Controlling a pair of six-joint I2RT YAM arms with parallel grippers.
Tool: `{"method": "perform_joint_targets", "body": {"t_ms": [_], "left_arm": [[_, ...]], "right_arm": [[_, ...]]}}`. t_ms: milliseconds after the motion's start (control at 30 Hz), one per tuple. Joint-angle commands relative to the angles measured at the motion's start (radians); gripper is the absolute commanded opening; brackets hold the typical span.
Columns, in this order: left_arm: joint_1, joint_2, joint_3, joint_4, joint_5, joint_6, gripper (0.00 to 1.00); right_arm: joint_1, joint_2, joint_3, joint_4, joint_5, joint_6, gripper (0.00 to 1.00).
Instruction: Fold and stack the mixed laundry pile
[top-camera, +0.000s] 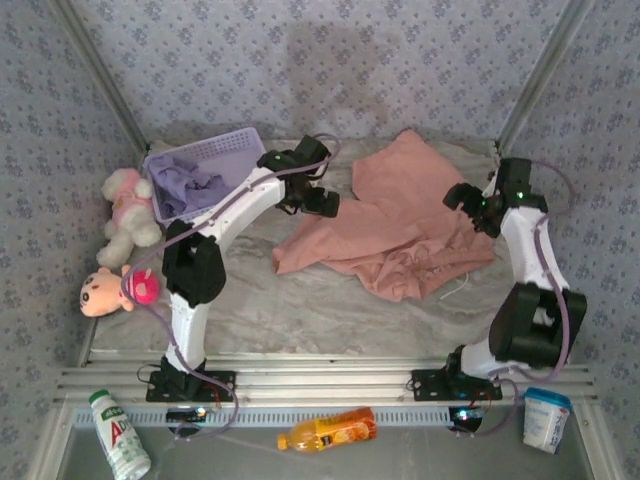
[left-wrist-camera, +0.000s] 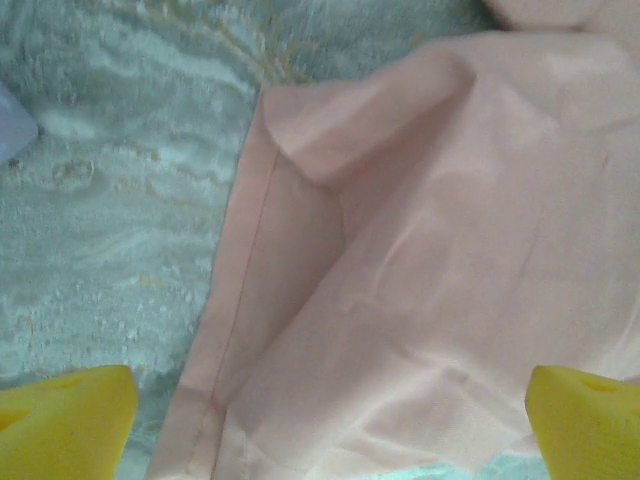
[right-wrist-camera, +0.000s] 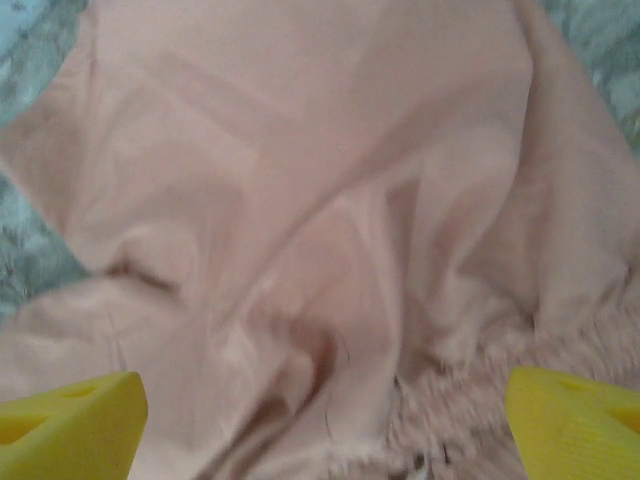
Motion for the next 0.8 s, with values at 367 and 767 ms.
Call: {"method": "perform_joint_targets", "body": {"t_ms": [367, 767], "left_arm": [[0.027, -0.252, -0.631, 0.238, 0.110, -0.136, 1.00], [0.066, -0.131, -0.672, 0.498, 0.163, -0.221, 0.67]], "right_arm": [[0.500, -0.095, -0.334, -0.146, 0.154, 0.143, 0.85], [0.439, -0.089, -0.407, -0.047, 0.117, 0.078, 0.08]]}}
